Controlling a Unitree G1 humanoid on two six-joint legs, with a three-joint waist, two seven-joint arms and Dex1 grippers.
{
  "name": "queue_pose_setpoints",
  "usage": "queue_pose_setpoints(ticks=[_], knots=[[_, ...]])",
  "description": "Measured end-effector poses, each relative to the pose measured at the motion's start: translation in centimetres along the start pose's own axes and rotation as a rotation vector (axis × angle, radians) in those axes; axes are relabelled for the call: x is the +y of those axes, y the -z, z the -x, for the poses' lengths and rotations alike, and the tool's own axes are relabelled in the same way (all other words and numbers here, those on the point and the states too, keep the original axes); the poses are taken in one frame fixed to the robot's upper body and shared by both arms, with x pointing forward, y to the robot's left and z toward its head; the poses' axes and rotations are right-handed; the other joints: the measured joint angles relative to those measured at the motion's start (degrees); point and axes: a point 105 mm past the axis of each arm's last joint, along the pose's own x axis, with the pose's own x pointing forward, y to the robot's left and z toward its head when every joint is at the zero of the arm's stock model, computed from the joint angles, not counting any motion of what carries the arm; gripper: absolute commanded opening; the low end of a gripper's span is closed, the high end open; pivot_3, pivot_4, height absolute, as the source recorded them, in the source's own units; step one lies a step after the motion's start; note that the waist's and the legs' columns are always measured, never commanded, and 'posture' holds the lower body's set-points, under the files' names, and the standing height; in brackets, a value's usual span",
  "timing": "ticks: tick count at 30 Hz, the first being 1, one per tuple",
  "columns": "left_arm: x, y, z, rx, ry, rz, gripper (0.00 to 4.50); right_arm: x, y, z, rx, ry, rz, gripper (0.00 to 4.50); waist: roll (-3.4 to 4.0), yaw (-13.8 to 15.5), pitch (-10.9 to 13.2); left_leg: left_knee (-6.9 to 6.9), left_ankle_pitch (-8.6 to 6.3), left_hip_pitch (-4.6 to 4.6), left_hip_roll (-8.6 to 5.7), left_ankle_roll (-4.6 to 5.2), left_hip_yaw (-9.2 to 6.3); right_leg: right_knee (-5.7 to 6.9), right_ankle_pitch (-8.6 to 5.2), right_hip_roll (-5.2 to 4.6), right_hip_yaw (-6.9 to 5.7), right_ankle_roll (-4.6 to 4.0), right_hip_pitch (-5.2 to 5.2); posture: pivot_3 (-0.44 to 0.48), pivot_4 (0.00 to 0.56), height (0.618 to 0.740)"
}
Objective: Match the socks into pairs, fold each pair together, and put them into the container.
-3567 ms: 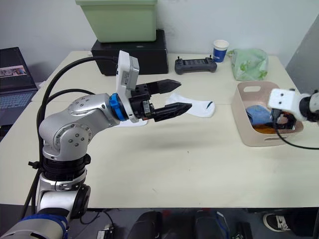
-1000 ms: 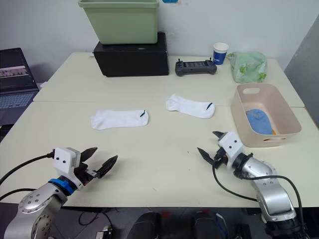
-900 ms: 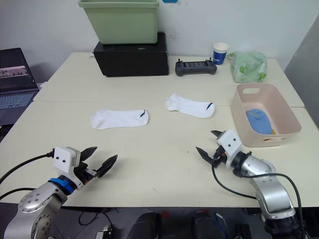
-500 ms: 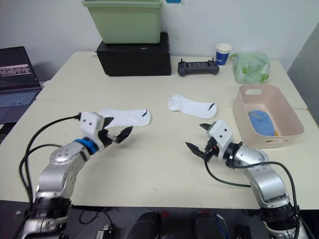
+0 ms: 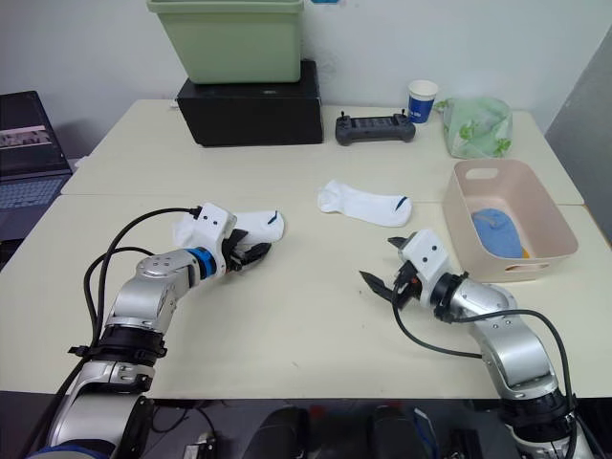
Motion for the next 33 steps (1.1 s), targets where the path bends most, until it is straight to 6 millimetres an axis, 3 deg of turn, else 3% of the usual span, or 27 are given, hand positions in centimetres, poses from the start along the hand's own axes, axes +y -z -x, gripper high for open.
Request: queue_pose_setpoints(ticks=[7, 10, 17, 22, 26, 30, 33], knots=[[0.7, 0.0, 0.2, -0.014, -0.015, 0.004, 0.02, -0.1, 0.0, 0.0, 0.003, 0.004, -0.001, 4.50, 0.00, 0.0, 0.0, 0.00, 0.00, -0.01, -0.01, 0.00, 0.00, 0.00, 0.00, -0.02, 0.00, 0.00, 0.00, 0.000, 0.150, 0.740], [0.6, 0.1, 0.4, -0.016, -0.001, 0.004, 0.02, 0.0, -0.2, 0.0, -0.002, -0.001, 0.001, 4.50, 0.00, 0.0, 0.0, 0.00, 0.00, -0.01, 0.00, 0.00, 0.00, 0.00, 0.00, -0.02, 0.00, 0.00, -0.01, 0.000, 0.150, 0.740], [-2.2, 1.0, 2.4, -0.002, 0.123, -0.023, 0.02, 1.0, -1.3, 0.2, -0.057, -0.094, -0.028, 4.50, 0.00, -0.1, 0.0, -0.01, 0.00, -0.03, 0.03, -0.01, -0.02, -0.01, 0.00, -0.05, 0.12, 0.00, -0.01, 0.000, 0.150, 0.740], [-6.4, 0.5, 4.0, 0.011, 0.287, -0.005, 0.02, 1.3, -1.7, 0.6, -0.068, -0.142, -0.033, 4.50, 0.00, 0.0, 0.0, 0.00, 0.00, -0.06, 0.01, -0.01, -0.05, -0.03, 0.00, -0.07, 0.13, 0.00, 0.01, 0.000, 0.150, 0.740], [-11.9, 0.4, 5.6, 0.047, 0.496, 0.030, 0.02, 0.3, -1.1, 1.0, -0.039, -0.118, -0.038, 4.50, 0.00, 0.0, 0.0, 0.00, 0.00, -0.06, 0.00, -0.01, -0.04, -0.05, 0.00, -0.08, 0.14, 0.01, 0.04, 0.000, 0.150, 0.740], [-16.6, -0.6, 5.3, 0.020, 0.626, 0.101, 0.02, -0.8, 0.1, 1.1, -0.011, -0.080, -0.057, 4.50, 0.00, 0.1, 0.0, 0.01, 0.00, -0.05, -0.04, 0.00, -0.04, -0.04, 0.00, -0.06, 0.14, 0.01, 0.06, 0.000, 0.150, 0.740], [-17.6, -0.3, 4.6, 0.027, 0.624, 0.118, 0.67, -0.8, 0.6, 1.3, -0.001, -0.073, -0.058, 4.50, 0.00, -0.1, 0.0, 0.00, 0.00, -0.05, -0.01, 0.00, -0.04, -0.04, 0.00, 0.02, 0.18, 0.00, 0.01, 0.000, 0.150, 0.740]])
